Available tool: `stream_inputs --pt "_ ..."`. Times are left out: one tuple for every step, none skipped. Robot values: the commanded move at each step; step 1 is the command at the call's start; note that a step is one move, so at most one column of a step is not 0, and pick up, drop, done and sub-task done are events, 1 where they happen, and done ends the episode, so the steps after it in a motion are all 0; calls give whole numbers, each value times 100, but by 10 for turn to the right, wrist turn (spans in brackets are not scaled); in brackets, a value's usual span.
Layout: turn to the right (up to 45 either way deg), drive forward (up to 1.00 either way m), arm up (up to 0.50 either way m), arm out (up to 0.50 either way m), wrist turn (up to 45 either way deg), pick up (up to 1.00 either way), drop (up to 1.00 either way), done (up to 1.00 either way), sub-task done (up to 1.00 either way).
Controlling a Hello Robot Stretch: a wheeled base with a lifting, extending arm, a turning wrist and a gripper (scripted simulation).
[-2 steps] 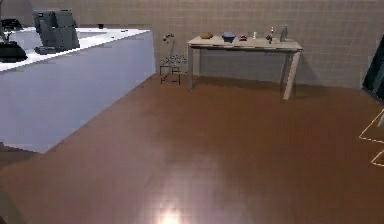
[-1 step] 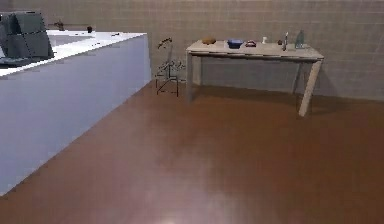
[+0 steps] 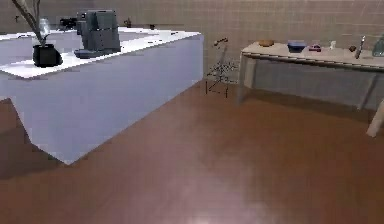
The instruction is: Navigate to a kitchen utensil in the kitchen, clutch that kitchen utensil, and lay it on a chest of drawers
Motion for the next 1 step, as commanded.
stream_inputs --pt "0 100 0 0 0 0 0 0 0"
